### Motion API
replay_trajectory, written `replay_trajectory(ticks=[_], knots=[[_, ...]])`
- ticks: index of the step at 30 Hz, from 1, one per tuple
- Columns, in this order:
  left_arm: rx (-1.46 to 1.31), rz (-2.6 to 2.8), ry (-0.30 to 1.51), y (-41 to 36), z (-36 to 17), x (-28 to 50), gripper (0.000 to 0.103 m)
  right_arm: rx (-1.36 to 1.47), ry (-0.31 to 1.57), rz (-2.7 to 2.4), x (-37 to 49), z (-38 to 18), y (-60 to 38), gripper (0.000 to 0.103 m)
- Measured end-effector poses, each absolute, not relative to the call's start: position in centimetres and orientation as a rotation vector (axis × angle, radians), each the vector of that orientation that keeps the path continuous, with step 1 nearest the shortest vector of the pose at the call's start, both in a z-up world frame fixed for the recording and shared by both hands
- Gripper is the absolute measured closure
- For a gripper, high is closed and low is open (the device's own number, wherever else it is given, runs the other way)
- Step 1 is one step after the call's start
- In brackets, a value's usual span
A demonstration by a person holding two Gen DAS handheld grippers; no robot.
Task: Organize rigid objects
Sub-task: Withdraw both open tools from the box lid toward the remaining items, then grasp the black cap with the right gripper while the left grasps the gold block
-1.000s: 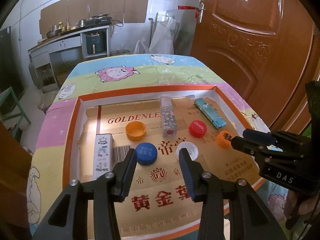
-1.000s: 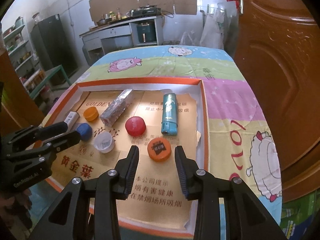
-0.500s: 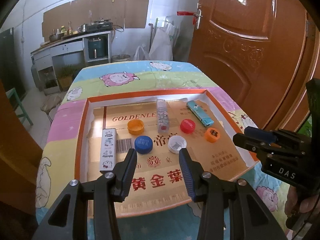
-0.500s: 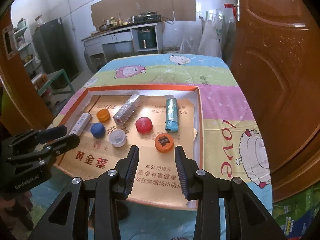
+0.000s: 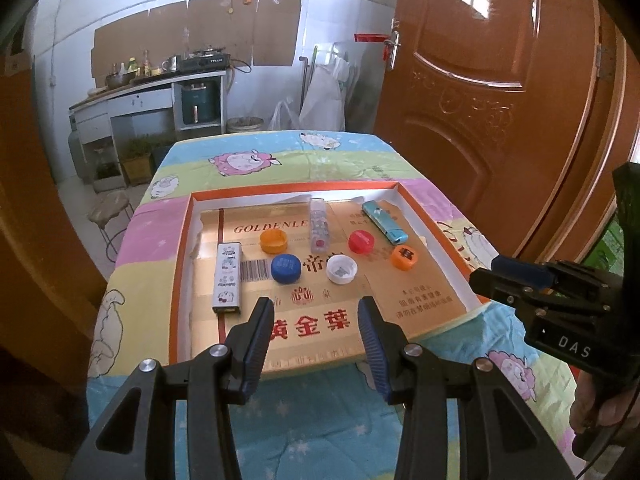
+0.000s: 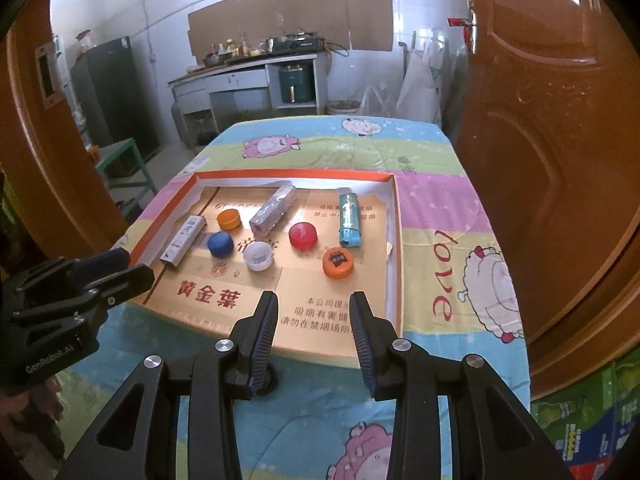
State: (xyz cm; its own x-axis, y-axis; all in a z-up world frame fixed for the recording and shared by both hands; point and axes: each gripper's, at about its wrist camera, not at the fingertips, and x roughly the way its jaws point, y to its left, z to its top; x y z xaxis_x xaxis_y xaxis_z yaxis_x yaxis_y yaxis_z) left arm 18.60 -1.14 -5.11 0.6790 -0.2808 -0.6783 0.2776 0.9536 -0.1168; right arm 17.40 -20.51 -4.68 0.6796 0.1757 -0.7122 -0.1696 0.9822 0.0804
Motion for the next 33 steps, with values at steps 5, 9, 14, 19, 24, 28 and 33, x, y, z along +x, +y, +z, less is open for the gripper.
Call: replay_trajectory(ticks=[5,9,14,19,24,28,33], knots=[[-0.003,-0.317,0.748,-1.0,-4.4,17.2,0.059,0.0,0.787,0.189,16.0,-4.0,-20.3,0.065],[-0.005,-0.32,0.737,-0.9,-4.0,16.0,0.059,-0.012,0.772,0.189,14.6,-3.3,-20.0,0.065],[-0.008,-0.328,0.726,-0.8,-3.6,14.7,0.059,-0.019,0.76,0.187,13.2,-2.8,-19.8,0.065],[-0.018,-0.358,0.733,-1.4,-4.0,13.7,0.059,-0.015,0.756,0.182,11.7,-2.8,-19.8,0.065],[-0.045,-0.427,0.779,-3.3,-5.7,13.2,0.059,0.0,0.766,0.167,10.9,-3.3,-20.6,0.065],[-0.006,-0.455,0.827,-5.8,-8.2,13.0,0.059,0.018,0.776,0.156,10.6,-3.8,-21.4,0.065],[0.06,-0.446,0.873,-8.0,-11.1,13.0,0.059,0.037,0.785,0.14,10.5,-4.3,-22.7,0.065]])
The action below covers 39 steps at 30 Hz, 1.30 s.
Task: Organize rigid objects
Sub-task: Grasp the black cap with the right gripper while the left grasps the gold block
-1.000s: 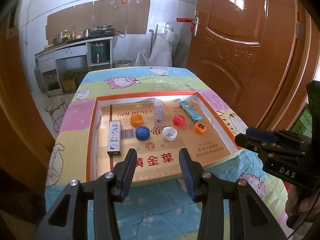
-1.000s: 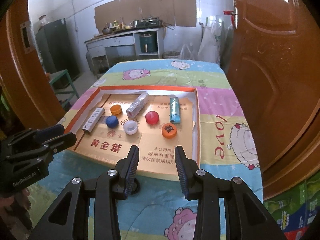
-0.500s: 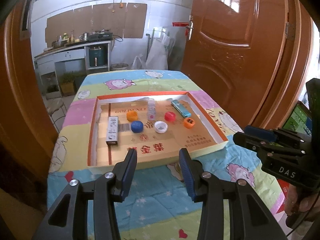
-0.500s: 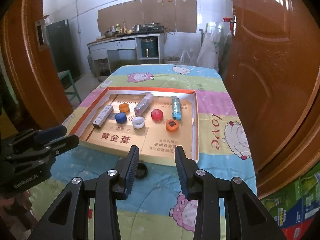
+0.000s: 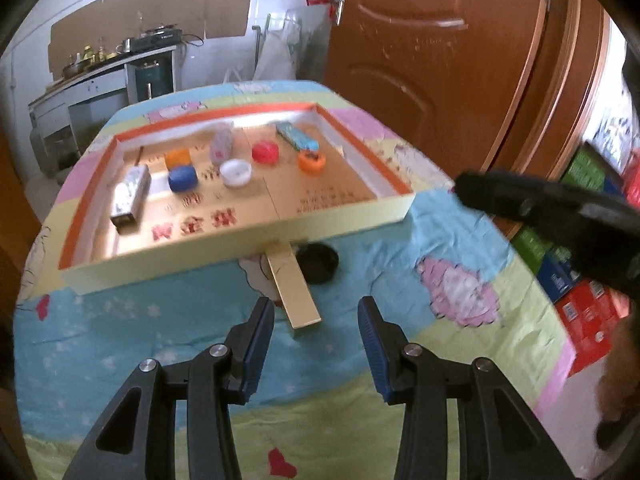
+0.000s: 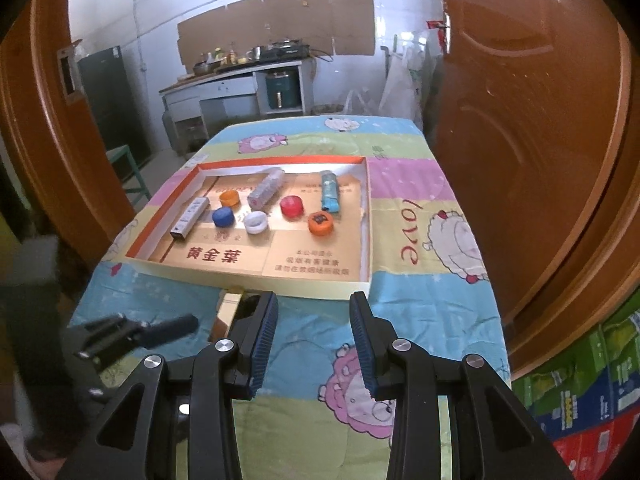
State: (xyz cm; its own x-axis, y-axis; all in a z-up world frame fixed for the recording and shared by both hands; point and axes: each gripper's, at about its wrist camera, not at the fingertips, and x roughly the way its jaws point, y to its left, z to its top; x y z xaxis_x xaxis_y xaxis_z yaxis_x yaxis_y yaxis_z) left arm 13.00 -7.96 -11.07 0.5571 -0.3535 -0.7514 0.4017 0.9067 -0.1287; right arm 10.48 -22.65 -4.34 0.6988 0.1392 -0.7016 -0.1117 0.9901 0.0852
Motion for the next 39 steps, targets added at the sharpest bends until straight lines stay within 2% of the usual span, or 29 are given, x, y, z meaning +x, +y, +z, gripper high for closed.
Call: replay_trajectory(ticks=[6,10,18,20,22,23,39], knots=[[0.051,-0.381,0.892,-7.6,-12.7,14.2,0.059,0.059,0.795,0.122,10.4,-4.9,-23.9,0.065],[0.005,-0.349,0.886,-6.3,-12.7,14.7,0.065,0.065,0.803,0.119,10.7,-5.4,-24.2,0.065],[0.005,-0.342,0.889,-6.4,-12.8,16.1,0.066,0.068,0.827,0.135,10.9,-6.4,-24.0,0.065],[0.013,-0.342,0.887,-6.6,-12.8,16.4,0.069,0.069,0.832,0.138,11.0,-6.7,-23.9,0.065],[0.012,-0.346,0.89,-6.6,-12.9,16.7,0.081,0.071,0.839,0.14,11.0,-6.9,-23.9,0.065],[0.011,-0.353,0.89,-6.6,-12.9,16.8,0.084,0.071,0.842,0.142,11.0,-7.0,-23.9,0.065],[-0.054,-0.319,0.834,-2.0,-10.2,14.4,0.085,0.028,0.945,0.363,13.5,-11.3,-17.3,0.065]])
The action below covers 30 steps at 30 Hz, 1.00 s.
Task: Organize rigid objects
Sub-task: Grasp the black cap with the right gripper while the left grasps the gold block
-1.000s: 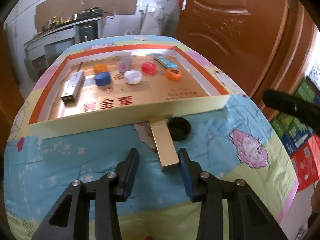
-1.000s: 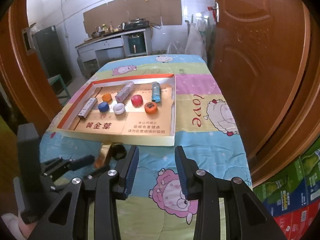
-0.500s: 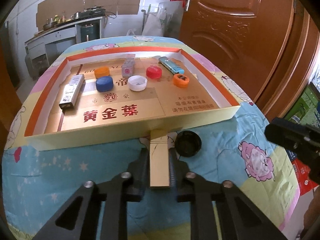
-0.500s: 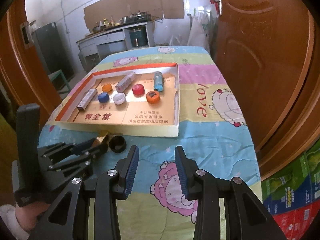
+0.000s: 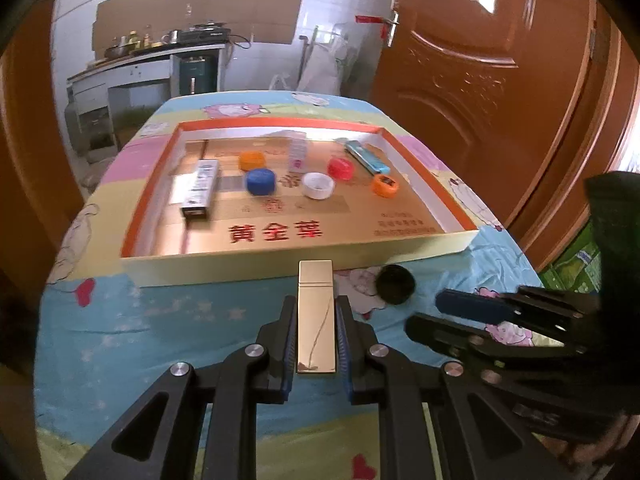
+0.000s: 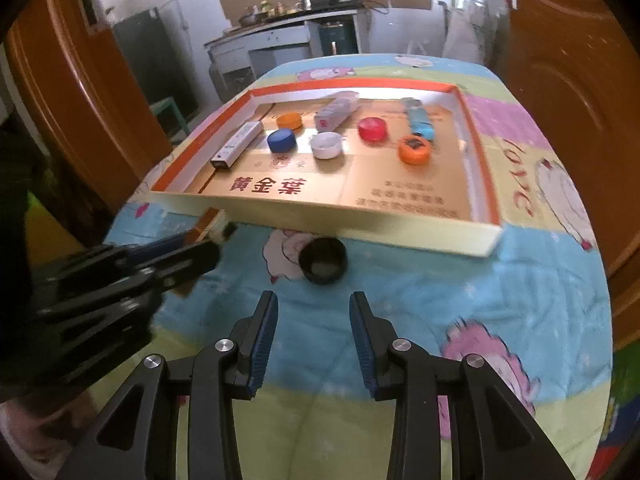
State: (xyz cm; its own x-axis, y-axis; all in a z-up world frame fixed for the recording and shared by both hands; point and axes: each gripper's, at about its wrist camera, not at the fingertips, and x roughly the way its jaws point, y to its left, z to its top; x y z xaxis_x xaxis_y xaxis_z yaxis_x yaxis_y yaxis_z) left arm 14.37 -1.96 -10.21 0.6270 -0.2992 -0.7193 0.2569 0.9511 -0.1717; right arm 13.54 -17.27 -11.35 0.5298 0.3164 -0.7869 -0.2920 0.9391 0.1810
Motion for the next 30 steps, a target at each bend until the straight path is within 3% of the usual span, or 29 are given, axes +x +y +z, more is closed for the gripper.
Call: replay_trajectory(ticks=[8,10,30], knots=[[-0.096,-0.294,0.835,0.5,-10.3,14.3,0.085,-0.045,0.944,0.318,16.2,-12.4,-15.1,0.065],[-0.104,-0.289,0.838,0.8,-10.4,14.4,0.085,-0.068,0.944,0.299,16.4,-12.5,-14.9,0.073],[-0.117,-0.316,0.805,0.8,-9.2,12.8,0.085,-0.043,0.888,0.305,12.9,-9.7,-15.5,0.073]])
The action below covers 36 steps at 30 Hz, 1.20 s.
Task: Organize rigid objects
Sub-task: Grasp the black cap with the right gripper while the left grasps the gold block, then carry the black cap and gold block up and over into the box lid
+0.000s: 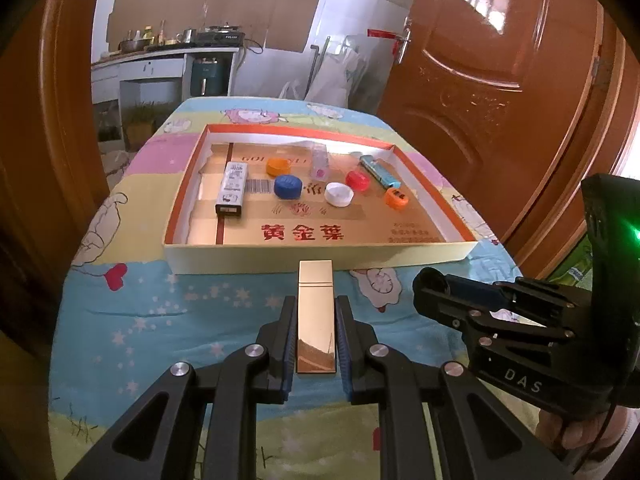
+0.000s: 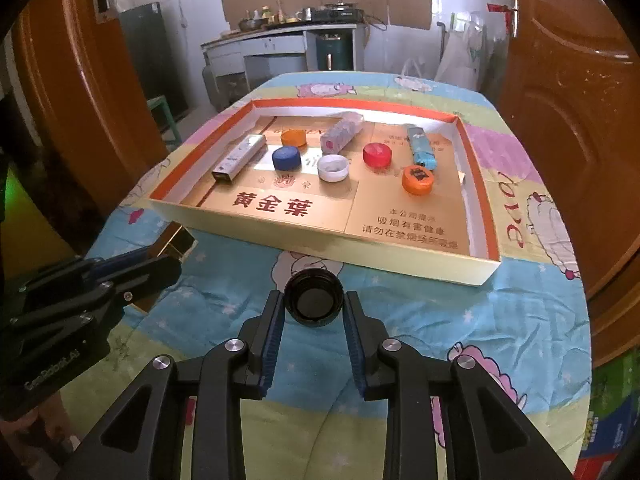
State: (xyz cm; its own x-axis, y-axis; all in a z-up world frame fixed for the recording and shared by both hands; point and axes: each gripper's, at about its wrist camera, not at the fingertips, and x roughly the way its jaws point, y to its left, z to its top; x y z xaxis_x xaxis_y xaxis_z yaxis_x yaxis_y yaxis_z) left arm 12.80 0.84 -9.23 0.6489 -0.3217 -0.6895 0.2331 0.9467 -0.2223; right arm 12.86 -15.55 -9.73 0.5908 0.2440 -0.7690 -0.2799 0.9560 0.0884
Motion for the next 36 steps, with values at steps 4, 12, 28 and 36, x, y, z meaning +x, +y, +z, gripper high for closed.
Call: replay_trajectory(ticks=[4,12,28,36], knots=[[-0.115,-0.316,0.785,0.9,-8.3,12.5,0.085,-0.044,0.866,0.31,12.1,-8.8,-15.6,0.073],[-0.102,-0.306,0.741,1.1,-6.4,12.6,0.085,-0.051,0.823,0.319,11.6,-6.8,-15.4,0.073],[-0.076,-0.293,0.714,0.5,-4.5,14.2,0.085,-0.053,0.789,0.332,12.7,-5.1,-15.5,0.072],[-0.068,-0.288,0.71,0.5,-4.1,15.0,0.085,-0.066,0.778,0.34,13.4,-4.7,-15.2,0.072]])
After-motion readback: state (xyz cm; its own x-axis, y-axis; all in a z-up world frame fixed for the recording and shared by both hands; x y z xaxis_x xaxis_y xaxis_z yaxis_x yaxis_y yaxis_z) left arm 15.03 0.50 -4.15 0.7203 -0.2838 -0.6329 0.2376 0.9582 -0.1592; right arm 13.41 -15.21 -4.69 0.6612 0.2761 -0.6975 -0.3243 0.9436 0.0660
